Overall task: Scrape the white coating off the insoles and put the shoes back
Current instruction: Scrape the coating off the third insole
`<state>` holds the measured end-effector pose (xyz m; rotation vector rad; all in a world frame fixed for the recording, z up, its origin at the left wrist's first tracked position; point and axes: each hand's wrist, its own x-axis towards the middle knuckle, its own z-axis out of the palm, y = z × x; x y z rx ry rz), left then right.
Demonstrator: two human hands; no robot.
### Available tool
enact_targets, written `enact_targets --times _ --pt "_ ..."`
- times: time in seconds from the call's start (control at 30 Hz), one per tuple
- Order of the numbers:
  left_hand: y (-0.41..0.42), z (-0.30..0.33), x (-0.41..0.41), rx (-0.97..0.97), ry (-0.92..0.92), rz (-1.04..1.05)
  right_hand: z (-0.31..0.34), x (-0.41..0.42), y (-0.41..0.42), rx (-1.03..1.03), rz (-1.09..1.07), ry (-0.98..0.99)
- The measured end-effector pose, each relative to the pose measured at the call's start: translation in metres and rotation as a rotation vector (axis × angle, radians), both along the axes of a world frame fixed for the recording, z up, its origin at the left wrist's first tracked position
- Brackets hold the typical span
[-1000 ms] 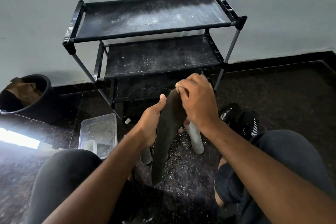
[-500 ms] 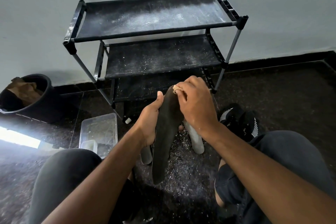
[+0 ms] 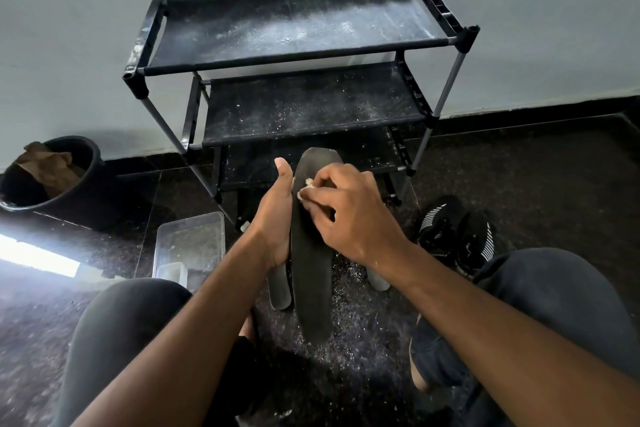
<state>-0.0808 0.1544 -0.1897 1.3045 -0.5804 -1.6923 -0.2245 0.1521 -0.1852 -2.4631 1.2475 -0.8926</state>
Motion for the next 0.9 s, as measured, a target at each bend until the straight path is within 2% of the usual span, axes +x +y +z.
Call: enact_targets --times 0.1,0.17,0.3,0.43,0.53,0.63,0.7,0.8,0.9 --pt "-0.001 0.001 0.002 -0.011 -0.017 0.005 -0.005 0.003 0.0 -0.009 0.1 -0.059" --pt "-0.001 0.002 0.002 -0.01 -0.017 0.01 -0.004 0.004 0.001 -0.001 0.085 -0.076" --pt "-0.002 0.0 0.002 0.014 -0.026 -0.009 -0.004 0.002 -0.002 -0.039 -0.01 -0.008" --pt "-0.002 0.001 0.003 0.013 -0.01 -0.02 -0.005 0.002 -0.004 -0.078 0.002 0.063" --pt "0.0 0.002 -0.002 -0.005 0.061 -0.035 -0.002 -0.002 -0.008 -0.095 -0.028 0.078" --pt "0.002 0.0 -0.007 -0.028 0.173 -0.036 -0.001 -0.009 -0.019 -0.071 -0.134 0.007" --pt "0.003 -0.002 -0.008 -0.038 0.16 -0.043 -0.001 -0.01 -0.022 -0.046 -0.158 -0.063" --pt "0.002 -0.002 -0.004 -0.004 0.091 -0.055 -0.001 -0.002 -0.011 -0.08 -0.082 -0.043" --pt "-0.001 -0.003 0.0 0.027 0.098 -0.051 0.002 0.003 -0.001 -0.15 0.017 0.071"
